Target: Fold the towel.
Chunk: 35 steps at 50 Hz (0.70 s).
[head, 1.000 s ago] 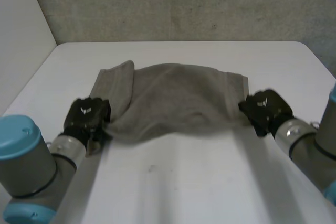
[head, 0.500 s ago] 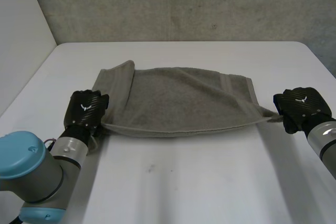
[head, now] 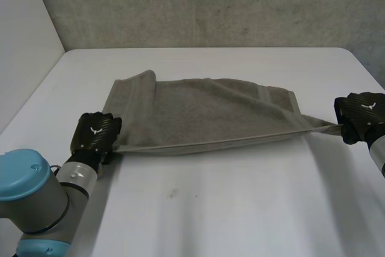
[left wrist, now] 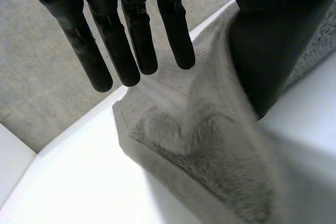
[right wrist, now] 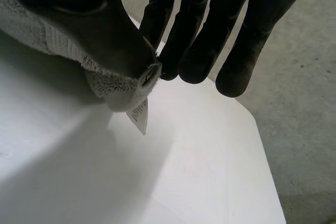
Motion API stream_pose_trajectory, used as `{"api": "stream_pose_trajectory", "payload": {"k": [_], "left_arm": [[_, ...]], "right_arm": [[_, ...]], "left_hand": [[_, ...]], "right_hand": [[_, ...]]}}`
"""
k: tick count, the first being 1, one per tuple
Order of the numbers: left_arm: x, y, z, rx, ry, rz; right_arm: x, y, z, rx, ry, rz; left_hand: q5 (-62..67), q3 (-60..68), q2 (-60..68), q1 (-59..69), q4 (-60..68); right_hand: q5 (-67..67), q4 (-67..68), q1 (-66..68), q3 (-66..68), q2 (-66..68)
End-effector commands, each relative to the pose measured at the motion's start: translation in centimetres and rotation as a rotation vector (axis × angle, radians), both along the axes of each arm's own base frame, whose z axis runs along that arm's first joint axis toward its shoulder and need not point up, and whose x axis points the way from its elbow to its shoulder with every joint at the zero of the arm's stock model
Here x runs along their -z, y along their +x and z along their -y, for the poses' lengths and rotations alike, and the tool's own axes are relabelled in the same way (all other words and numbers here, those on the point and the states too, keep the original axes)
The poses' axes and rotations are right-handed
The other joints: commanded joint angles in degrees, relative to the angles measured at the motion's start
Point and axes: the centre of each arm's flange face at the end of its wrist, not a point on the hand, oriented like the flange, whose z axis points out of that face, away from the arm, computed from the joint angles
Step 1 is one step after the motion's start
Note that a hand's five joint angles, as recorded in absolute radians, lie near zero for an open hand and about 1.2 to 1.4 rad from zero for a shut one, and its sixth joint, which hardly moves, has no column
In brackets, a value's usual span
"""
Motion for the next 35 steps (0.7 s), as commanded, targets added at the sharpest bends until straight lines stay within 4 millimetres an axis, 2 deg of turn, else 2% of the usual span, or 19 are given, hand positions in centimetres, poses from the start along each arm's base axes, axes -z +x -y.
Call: {"api": "stream_pose_trajectory", "payload": {"k": [1, 4, 6, 7, 14, 16, 17, 18, 19, 21, 22, 24, 25, 26, 27, 29, 32, 35], "left_arm": [[0.0, 0.1, -0.4, 0.002, 0.028, 0.009], [-0.1, 0.1, -0.5, 0.002, 0.033, 0.012], [-0.4, 0.2, -0.5, 0.003, 0.032, 0.018], [-0.7, 0.3, -0.4, -0.001, 0.028, 0.021], [-1.9, 0.9, -0.6, -0.007, 0.007, 0.099], [-2.5, 1.1, -0.9, -0.004, -0.005, 0.136], [-3.2, 1.3, -1.4, 0.001, -0.018, 0.179], [-4.0, 1.5, -2.0, 0.007, -0.038, 0.221], [-4.0, 1.5, -2.0, 0.007, -0.038, 0.221], [-6.8, 1.9, -3.6, 0.013, -0.117, 0.29], [-6.8, 1.9, -3.6, 0.013, -0.117, 0.29], [-8.8, 2.5, -5.7, 0.015, -0.174, 0.337], [-8.9, 2.5, -5.7, 0.015, -0.174, 0.337], [-9.6, 2.8, -6.8, 0.016, -0.191, 0.352], [-9.6, 2.8, -6.8, 0.016, -0.191, 0.353], [-10.7, 3.2, -8.6, 0.024, -0.203, 0.374], [-11.0, 3.4, -9.7, 0.039, -0.182, 0.384], [-10.8, 3.3, -9.9, 0.059, -0.164, 0.387]], "right_arm": [[-0.2, 0.2, -0.2, 0.002, -0.001, 0.023], [-0.1, 0.2, -0.3, -0.001, 0.001, 0.023], [-0.2, 0.3, -0.3, -0.008, -0.001, 0.02], [-0.2, 0.3, -0.3, -0.011, -0.002, 0.014], [-0.4, 0.4, -0.1, -0.025, -0.007, -0.031], [-0.6, 0.5, -0.5, -0.051, -0.004, -0.139], [-0.6, 0.5, -0.5, -0.052, -0.004, -0.14], [-0.7, 0.4, -1.0, -0.072, 0.019, -0.224], [-1.0, 0.4, -1.7, -0.098, 0.05, -0.311], [-1.6, 0.0, -2.4, -0.116, 0.081, -0.376], [-2.1, -0.2, -3.0, -0.131, 0.108, -0.422], [-2.6, -0.3, -3.7, -0.143, 0.129, -0.454], [-2.6, -0.3, -3.7, -0.144, 0.129, -0.454], [-3.1, -0.4, -4.0, -0.146, 0.14, -0.475], [-3.9, -0.4, -4.4, -0.145, 0.142, -0.478], [-4.5, -0.6, -4.8, -0.14, 0.142, -0.477], [-5.5, -1.4, -5.2, -0.119, 0.143, -0.479], [-5.9, -1.8, -5.0, -0.117, 0.134, -0.476]], "left_hand": [[6.0, 5.8, 5.9, 5.6, 5.9], [8.9, 8.7, 8.8, 8.5, 8.8], [35.2, 35.0, 35.0, 34.8, 35.1], [39.4, 39.2, 39.3, 39.1, 39.3], [39.5, 39.3, 39.4, 39.1, 39.4], [39.5, 39.3, 39.4, 39.1, 39.4], [39.5, 39.3, 39.4, 39.1, 39.4], [39.5, 39.3, 39.4, 39.1, 39.4], [39.5, 39.3, 39.4, 39.1, 39.4], [39.5, 39.3, 39.4, 39.1, 39.4], [39.5, 39.3, 39.4, 39.1, 39.4], [39.5, 39.3, 39.4, 39.1, 39.4], [39.5, 39.3, 39.4, 39.1, 39.4], [39.5, 39.3, 39.4, 39.1, 39.4], [39.5, 39.3, 39.4, 39.1, 39.4], [39.5, 39.3, 39.4, 39.1, 39.4], [39.5, 39.3, 39.4, 39.1, 39.4], [39.5, 39.3, 39.4, 39.1, 39.4]], "right_hand": [[2.8, 2.8, 3.0, 2.8, 3.4], [2.8, 2.8, 3.0, 2.8, 3.4], [2.8, 2.8, 3.0, 2.8, 3.4], [2.8, 2.8, 3.0, 2.8, 3.4], [2.8, 2.8, 3.0, 2.8, 3.4], [2.8, 2.8, 3.0, 2.8, 3.4], [2.8, 2.8, 3.0, 2.8, 3.4], [2.8, 2.8, 3.0, 2.8, 3.4], [2.8, 2.8, 3.0, 2.8, 3.4], [2.8, 2.8, 3.0, 2.8, 3.4], [2.8, 2.8, 3.0, 2.8, 3.4], [2.8, 2.8, 3.0, 2.8, 3.4], [2.8, 2.8, 3.0, 2.8, 3.4], [2.8, 2.8, 3.0, 2.8, 3.4], [2.8, 2.8, 3.0, 2.8, 3.4], [2.8, 2.8, 3.0, 2.8, 3.4], [2.8, 2.8, 3.0, 2.8, 3.4], [2.8, 2.8, 3.0, 2.8, 3.4]]}}
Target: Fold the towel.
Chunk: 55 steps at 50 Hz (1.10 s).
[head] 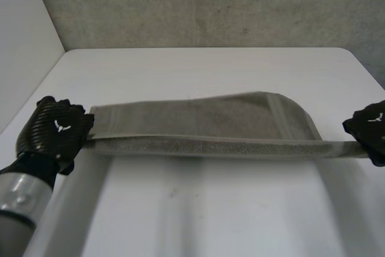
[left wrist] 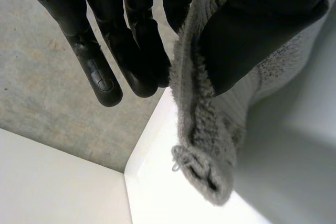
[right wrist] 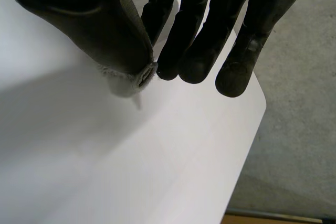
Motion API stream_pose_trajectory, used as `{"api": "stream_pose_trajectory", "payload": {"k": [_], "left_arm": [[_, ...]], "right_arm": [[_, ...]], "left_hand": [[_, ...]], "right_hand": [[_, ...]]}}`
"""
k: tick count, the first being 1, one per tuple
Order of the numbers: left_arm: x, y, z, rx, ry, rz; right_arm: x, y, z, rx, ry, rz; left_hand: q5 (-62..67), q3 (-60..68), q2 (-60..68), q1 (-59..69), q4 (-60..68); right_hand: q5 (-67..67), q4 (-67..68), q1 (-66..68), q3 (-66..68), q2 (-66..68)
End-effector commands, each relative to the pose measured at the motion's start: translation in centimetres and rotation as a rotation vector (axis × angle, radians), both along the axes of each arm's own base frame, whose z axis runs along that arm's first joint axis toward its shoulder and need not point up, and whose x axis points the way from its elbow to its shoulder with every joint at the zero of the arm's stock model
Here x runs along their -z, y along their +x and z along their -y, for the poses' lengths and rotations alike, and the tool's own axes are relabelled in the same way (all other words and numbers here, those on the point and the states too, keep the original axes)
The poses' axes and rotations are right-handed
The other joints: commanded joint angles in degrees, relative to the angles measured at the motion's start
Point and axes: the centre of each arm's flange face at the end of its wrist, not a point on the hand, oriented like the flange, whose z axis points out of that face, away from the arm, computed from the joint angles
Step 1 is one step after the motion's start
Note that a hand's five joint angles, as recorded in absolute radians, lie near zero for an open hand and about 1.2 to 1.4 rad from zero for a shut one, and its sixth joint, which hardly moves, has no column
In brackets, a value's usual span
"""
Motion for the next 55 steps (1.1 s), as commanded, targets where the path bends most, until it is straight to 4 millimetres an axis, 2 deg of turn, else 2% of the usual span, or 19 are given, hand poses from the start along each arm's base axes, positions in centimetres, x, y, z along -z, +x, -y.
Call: {"api": "stream_pose_trajectory", "payload": {"k": [1, 8, 13, 16, 18, 21, 27, 32, 37, 38, 39, 41, 42, 43, 44, 45, 46, 50, 55], "left_arm": [[-0.2, 0.1, -1.6, 0.039, 0.046, 0.018], [1.5, -0.5, 0.8, 0.1, 0.116, 0.018], [4.4, -1.4, 5.3, 0.104, 0.152, 0.023], [5.1, -1.7, 6.6, 0.106, 0.156, 0.023], [6.0, -2.3, 9.3, 0.103, 0.146, 0.023], [6.9, -2.9, 11.7, 0.096, 0.142, 0.017], [7.6, -3.6, 14.8, 0.089, 0.118, 0.005], [8.0, -4.4, 18.1, 0.061, 0.073, -0.008], [8.5, -4.9, 19.7, 0.063, 0.051, -0.008], [8.5, -4.9, 19.7, 0.063, 0.05, -0.008], [8.7, -5.0, 20.1, 0.065, 0.043, -0.008], [8.9, -5.1, 20.4, 0.065, 0.036, -0.009], [9.2, -5.1, 20.6, 0.062, 0.034, -0.014], [9.4, -5.2, 20.7, 0.062, 0.032, -0.014], [9.4, -5.2, 20.7, 0.062, 0.032, -0.014], [9.6, -5.2, 20.7, 0.062, 0.032, -0.014], [9.5, -5.1, 20.6, 0.059, 0.032, -0.014], [9.3, -5.1, 20.2, 0.055, 0.04, -0.015], [7.8, -4.5, 19.0, 0.005, 0.042, -0.048]], "right_arm": [[-1.5, -1.1, -0.3, 0.023, -0.014, 0.009], [-0.5, -0.6, 1.3, -0.03, 0.015, 0.023], [0.9, 0.5, 4.1, -0.057, 0.04, 0.028], [1.5, 2.1, 5.9, -0.079, 0.01, 0.012], [1.9, 2.9, 6.9, -0.085, -0.014, 0.001], [2.6, 4.2, 9.2, -0.076, -0.08, 0.004], [3.3, 6.5, 13.2, -0.082, -0.226, 0.052], [4.2, 8.1, 15.1, -0.095, -0.28, 0.048], [5.4, 8.8, 17.0, -0.067, -0.303, 0.036], [5.7, 9.1, 17.6, -0.07, -0.313, 0.04], [5.7, 9.1, 17.6, -0.07, -0.313, 0.04], [6.2, 9.5, 18.6, -0.07, -0.335, 0.047], [6.2, 9.5, 18.6, -0.07, -0.335, 0.047], [6.4, 9.8, 19.1, -0.07, -0.344, 0.053], [6.4, 9.9, 19.3, -0.066, -0.353, 0.059], [6.4, 9.9, 19.3, -0.066, -0.353, 0.059], [6.3, 9.9, 19.5, -0.062, -0.353, 0.063], [6.3, 9.9, 19.2, -0.061, -0.344, 0.075], [3.0, 9.0, 17.9, -0.01, -0.338, 0.225]], "left_hand": [[10.8, 10.3, 10.3, 11.3, 10.3], [10.8, 10.3, 10.3, 11.3, 10.3], [10.8, 10.3, 10.3, 11.3, 10.3], [10.8, 10.3, 10.3, 11.3, 10.3], [10.8, 10.3, 10.3, 11.3, 10.3], [10.8, 10.3, 10.3, 11.3, 10.3], [10.8, 10.3, 10.3, 11.3, 10.3], [10.8, 10.3, 10.3, 11.3, 10.3], [10.8, 10.3, 10.3, 11.3, 10.3], [10.8, 10.3, 10.3, 11.3, 10.3], [10.8, 10.3, 10.3, 11.3, 10.3], [10.8, 10.3, 10.3, 11.3, 10.3], [5.7, 5.2, 5.1, 6.1, 5.1], [-59.0, -59.5, -59.5, -58.5, -59.5], [-59.2, -59.7, -59.7, -58.7, -59.7], [-44.7, -45.2, -45.2, -44.2, -45.2], [-57.5, -58.0, -58.0, -57.0, -58.0], [-59.2, -59.7, -59.7, -58.7, -59.7], [-59.2, -59.7, -59.7, -58.7, -59.7]], "right_hand": [[2.8, 2.8, 3.0, 2.8, 3.4], [2.8, 2.8, 3.0, 2.8, 3.4], [2.8, 2.8, 3.0, 2.8, 3.4], [2.8, 2.8, 3.0, 2.8, 3.4], [2.8, 2.8, 3.0, 2.8, 3.4], [2.8, 2.8, 3.0, 2.8, 3.4], [2.8, 2.8, 3.0, 2.8, 3.4], [2.8, 2.8, 3.0, 2.8, 3.4], [2.8, 2.8, 3.0, 2.8, 3.4], [-7.3, -7.3, -7.1, -7.3, -6.7], [-7.4, -7.4, -7.2, -7.4, -6.8], [-46.5, -46.5, -46.3, -46.6, -46.0], [-46.7, -46.7, -46.5, -46.8, -46.2], [-67.2, -67.2, -67.0, -67.2, -66.6], [-67.2, -67.2, -67.0, -67.2, -66.6], [-67.2, -67.2, -67.0, -67.2, -66.6], [-67.2, -67.2, -67.0, -67.2, -66.6], [-67.2, -67.2, -67.0, -67.2, -66.6], [-67.2, -67.2, -67.0, -67.2, -66.6]]}}
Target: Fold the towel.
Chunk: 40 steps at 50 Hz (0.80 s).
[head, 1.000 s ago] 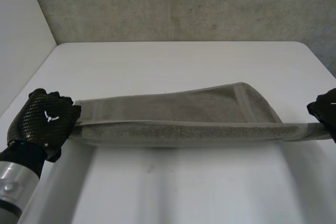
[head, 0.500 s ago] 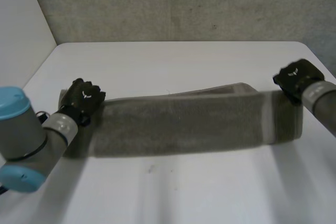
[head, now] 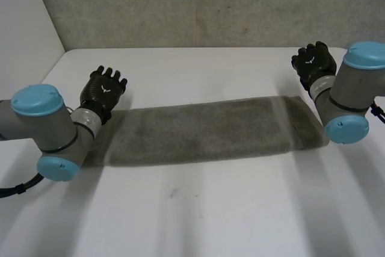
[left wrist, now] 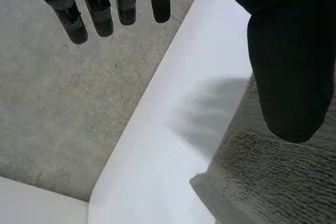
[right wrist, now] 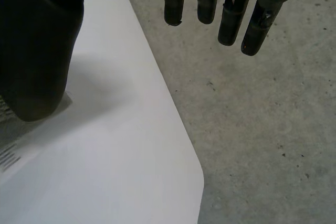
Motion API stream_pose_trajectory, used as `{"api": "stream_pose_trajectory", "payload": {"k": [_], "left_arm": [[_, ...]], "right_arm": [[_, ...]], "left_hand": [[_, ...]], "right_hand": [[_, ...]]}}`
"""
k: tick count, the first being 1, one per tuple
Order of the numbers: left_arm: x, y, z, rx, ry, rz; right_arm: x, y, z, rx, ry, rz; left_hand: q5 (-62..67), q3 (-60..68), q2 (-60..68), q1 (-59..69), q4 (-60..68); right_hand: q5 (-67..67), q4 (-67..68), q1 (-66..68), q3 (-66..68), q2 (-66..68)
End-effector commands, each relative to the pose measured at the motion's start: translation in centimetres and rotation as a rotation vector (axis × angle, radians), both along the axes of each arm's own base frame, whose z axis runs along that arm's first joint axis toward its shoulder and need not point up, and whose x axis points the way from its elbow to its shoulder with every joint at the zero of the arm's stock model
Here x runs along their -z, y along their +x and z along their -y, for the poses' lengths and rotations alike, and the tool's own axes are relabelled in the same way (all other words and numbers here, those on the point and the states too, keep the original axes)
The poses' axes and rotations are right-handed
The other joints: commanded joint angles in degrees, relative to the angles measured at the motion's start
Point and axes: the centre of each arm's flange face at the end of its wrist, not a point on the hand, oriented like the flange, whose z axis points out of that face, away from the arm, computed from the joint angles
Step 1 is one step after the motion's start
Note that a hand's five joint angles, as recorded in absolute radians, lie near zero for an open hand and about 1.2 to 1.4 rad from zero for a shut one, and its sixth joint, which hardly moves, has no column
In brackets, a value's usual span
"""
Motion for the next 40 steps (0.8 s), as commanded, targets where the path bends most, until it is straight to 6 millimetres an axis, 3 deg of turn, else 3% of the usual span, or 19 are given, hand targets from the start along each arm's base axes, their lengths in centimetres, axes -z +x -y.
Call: {"api": "stream_pose_trajectory", "payload": {"k": [1, 5, 6, 8, 9, 11, 14, 16, 22, 27, 31, 37, 38, 40], "left_arm": [[-1.9, 0.9, -2.0, -0.067, 0.017, -0.051], [-3.3, 1.4, -3.5, -0.084, 0.033, -0.107], [-3.9, 1.7, -4.5, -0.085, 0.042, -0.136], [-4.6, 2.0, -5.6, -0.086, 0.05, -0.17], [-5.1, 2.2, -6.6, -0.086, 0.06, -0.205], [-5.6, 2.4, -7.6, -0.086, 0.068, -0.244], [-6.2, 2.8, -9.1, -0.091, 0.091, -0.326], [-6.3, 2.9, -9.8, -0.093, 0.108, -0.369], [-6.3, 3.2, -11.2, -0.096, 0.148, -0.527], [-6.0, 3.2, -11.4, -0.091, 0.137, -0.569], [-5.5, 3.2, -11.3, -0.089, 0.137, -0.568], [-5.3, 3.2, -11.3, -0.092, 0.144, -0.566], [-5.2, 3.2, -11.3, -0.092, 0.146, -0.566], [-5.1, 3.2, -11.4, -0.091, 0.149, -0.565]], "right_arm": [[-3.1, -0.9, -1.4, 0.021, 0.016, 0.147], [-4.5, -2.1, -4.6, 0.031, 0.094, 0.196], [-4.5, -2.1, -4.6, 0.031, 0.094, 0.196], [-4.5, -3.3, -7.0, 0.047, 0.164, 0.189], [-4.5, -3.3, -7.0, 0.047, 0.164, 0.189], [-4.0, -4.4, -9.1, 0.057, 0.222, 0.184], [-3.5, -4.8, -10.0, 0.054, 0.25, 0.182], [-2.2, -5.5, -11.2, 0.044, 0.305, 0.186], [-0.3, -6.4, -11.7, 0.003, 0.362, 0.212], [2.8, -7.2, -10.5, -0.011, 0.35, 0.238], [3.9, -7.9, -9.5, 0.006, 0.333, 0.245], [5.3, -8.1, -8.7, 0.014, 0.356, 0.244], [5.5, -8.2, -8.4, 0.018, 0.358, 0.246], [5.5, -8.2, -8.4, 0.018, 0.358, 0.246]], "left_hand": [[-2.1, -0.1, -0.1, -0.6, -0.1], [-2.1, -0.1, -0.1, -0.6, -0.1], [-2.1, -0.1, -0.1, -0.6, -0.1], [-2.1, -0.1, -0.1, -0.6, -0.1], [-2.1, -0.1, -0.1, -0.6, -0.1], [-2.1, -0.1, -0.1, -0.6, -0.1], [-2.1, -0.1, -0.1, -0.6, -0.1], [-2.1, -0.1, -0.1, -0.6, -0.1], [-2.1, -0.1, -0.1, -0.6, -0.1], [-2.1, -0.1, -0.1, -0.6, -0.1], [-2.1, -0.1, -0.1, -0.6, -0.1], [-2.1, -0.1, -0.1, -0.6, -0.1], [-2.1, -0.1, -0.1, -0.6, -0.1], [-2.1, -0.1, -0.1, -0.6, -0.1]], "right_hand": [[-3.5, -5.1, -3.6, -4.2, -4.4], [-3.5, -5.1, -3.6, -4.2, -4.4], [-3.5, -5.1, -3.6, -4.2, -4.4], [-3.5, -5.1, -3.6, -4.2, -4.4], [-3.5, -5.1, -3.6, -4.2, -4.4], [-3.5, -5.1, -3.6, -4.2, -4.4], [-3.5, -5.1, -3.6, -4.2, -4.4], [4.4, 2.9, 4.3, 3.8, 3.6], [11.0, 9.4, 10.9, 10.4, 10.1], [14.2, 12.6, 14.1, 13.6, 13.3], [15.6, 14.0, 15.5, 14.9, 14.7], [28.5, 26.9, 28.4, 27.9, 27.6], [39.2, 37.6, 39.1, 38.5, 38.3], [39.3, 37.7, 39.2, 38.6, 38.4]]}}
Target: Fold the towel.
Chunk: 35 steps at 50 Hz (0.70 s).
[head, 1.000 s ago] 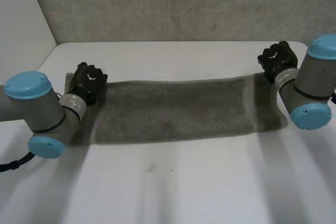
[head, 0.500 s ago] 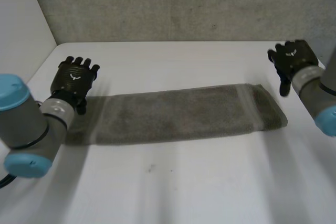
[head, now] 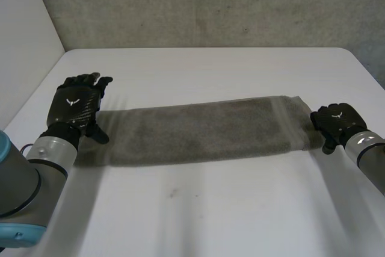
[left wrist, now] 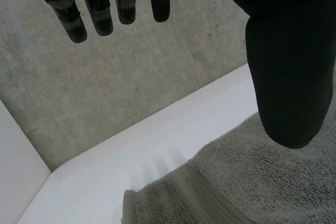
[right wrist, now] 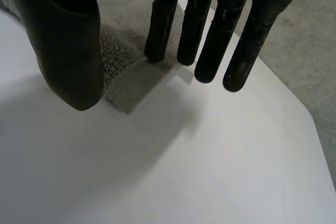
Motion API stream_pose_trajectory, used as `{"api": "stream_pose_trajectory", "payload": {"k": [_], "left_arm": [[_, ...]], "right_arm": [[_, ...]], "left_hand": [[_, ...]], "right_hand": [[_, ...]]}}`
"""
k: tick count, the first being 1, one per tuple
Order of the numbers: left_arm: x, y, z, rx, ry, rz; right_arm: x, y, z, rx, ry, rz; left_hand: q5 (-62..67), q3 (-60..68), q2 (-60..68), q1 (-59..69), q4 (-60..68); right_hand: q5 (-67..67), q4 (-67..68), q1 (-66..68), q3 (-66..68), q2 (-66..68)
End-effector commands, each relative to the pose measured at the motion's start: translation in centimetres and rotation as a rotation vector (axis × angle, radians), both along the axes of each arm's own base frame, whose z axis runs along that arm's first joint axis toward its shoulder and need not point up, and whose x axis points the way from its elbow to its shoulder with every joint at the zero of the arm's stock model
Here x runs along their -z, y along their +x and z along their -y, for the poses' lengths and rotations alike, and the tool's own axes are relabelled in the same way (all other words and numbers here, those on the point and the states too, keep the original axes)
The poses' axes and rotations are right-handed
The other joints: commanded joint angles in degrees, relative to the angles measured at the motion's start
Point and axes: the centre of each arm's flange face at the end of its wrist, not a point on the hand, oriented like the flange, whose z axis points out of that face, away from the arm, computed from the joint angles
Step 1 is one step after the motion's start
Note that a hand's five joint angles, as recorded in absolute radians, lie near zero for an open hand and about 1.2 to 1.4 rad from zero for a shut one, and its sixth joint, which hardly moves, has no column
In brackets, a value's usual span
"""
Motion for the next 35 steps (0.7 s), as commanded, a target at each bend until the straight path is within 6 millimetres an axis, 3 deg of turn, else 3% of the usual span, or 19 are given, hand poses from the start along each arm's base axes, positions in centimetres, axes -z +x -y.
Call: {"api": "stream_pose_trajectory", "payload": {"k": [1, 2, 3, 5, 15, 17, 20, 25, 27, 29, 30, 32, 33, 34, 35], "left_arm": [[0.3, 0.0, -0.1, 0.001, 0.009, 0.004], [0.3, 0.0, -0.1, 0.001, 0.01, 0.005], [0.3, 0.0, -0.1, 0.001, 0.01, 0.005], [0.3, 0.0, -0.1, 0.001, 0.007, 0.004], [0.5, 0.1, -0.3, 0.0, 0.004, 0.003], [0.5, 0.1, -0.3, 0.0, 0.003, 0.003], [0.5, 0.1, -0.3, 0.0, 0.003, 0.003], [0.4, 0.1, -0.3, 0.0, 0.001, 0.002], [0.4, 0.1, -0.3, 0.0, 0.001, 0.002], [0.4, 0.1, -0.3, 0.0, 0.001, 0.002], [0.4, 0.0, -0.3, 0.001, 0.0, 0.002], [0.3, 0.0, -0.3, 0.003, -0.003, 0.001], [0.3, 0.0, -0.3, 0.003, -0.003, 0.001], [0.3, -0.1, -0.5, 0.008, -0.003, 0.001], [0.3, -0.1, -0.6, 0.009, 0.0, 0.002]], "right_arm": [[0.8, -0.2, 1.0, 0.012, 0.006, -0.004], [0.8, -0.2, 1.0, 0.012, 0.006, -0.004], [1.0, -0.5, 1.3, 0.022, 0.011, -0.005], [1.0, -0.9, 1.5, 0.033, 0.012, -0.003], [-0.2, -3.2, 2.7, 0.114, -0.02, -0.02], [-0.7, -5.5, 3.2, 0.175, -0.022, -0.034], [-0.8, -6.6, 3.3, 0.205, 0.002, -0.039], [-2.0, -11.3, 3.6, 0.284, 0.083, -0.104], [-2.7, -12.0, 3.7, 0.292, 0.083, -0.123], [-3.3, -12.1, 3.9, 0.29, 0.073, -0.131], [-4.7, -11.8, 4.3, 0.285, 0.038, -0.133], [-8.1, -8.2, 4.4, 0.217, -0.067, -0.108], [-8.2, -8.2, 4.4, 0.217, -0.067, -0.108], [-9.9, -5.1, 3.9, 0.152, -0.12, -0.082], [-9.9, -5.1, 3.9, 0.151, -0.121, -0.081]], "left_hand": [[-1.7, 0.4, 0.5, -0.1, 0.5], [-1.7, 0.4, 0.5, -0.1, 0.5], [-1.7, 0.4, 0.5, -0.1, 0.5], [-1.7, 0.4, 0.5, -0.1, 0.5], [-1.7, 0.4, 0.5, -0.1, 0.5], [-1.7, 0.4, 0.5, -0.1, 0.5], [-1.7, 0.4, 0.5, -0.1, 0.5], [-1.7, 0.4, 0.5, -0.1, 0.5], [-1.7, 0.4, 0.5, -0.1, 0.5], [-1.7, 0.4, 0.5, -0.1, 0.5], [-1.7, 0.4, 0.5, -0.1, 0.5], [-1.7, 0.4, 0.5, -0.1, 0.5], [-1.7, 0.4, 0.5, -0.1, 0.5], [-1.7, 0.4, 0.5, -0.1, 0.5], [-1.7, 0.4, 0.5, -0.1, 0.5]], "right_hand": [[16.0, 16.3, 16.4, 16.3, 16.4], [16.1, 16.4, 16.4, 16.4, 16.5], [32.2, 32.5, 32.6, 32.5, 32.6], [37.2, 37.5, 37.5, 37.5, 37.6], [37.2, 37.5, 37.5, 37.5, 37.6], [37.2, 37.5, 37.5, 37.5, 37.6], [37.2, 37.5, 37.5, 37.5, 37.6], [37.2, 37.5, 37.5, 37.5, 37.6], [37.2, 37.5, 37.5, 37.5, 37.6], [37.2, 37.5, 37.5, 37.5, 37.6], [37.2, 37.5, 37.5, 37.5, 37.6], [37.2, 37.5, 37.5, 37.5, 37.6], [37.2, 37.5, 37.5, 37.5, 37.6], [37.2, 37.5, 37.5, 37.5, 37.6], [37.2, 37.5, 37.5, 37.5, 37.6]]}}
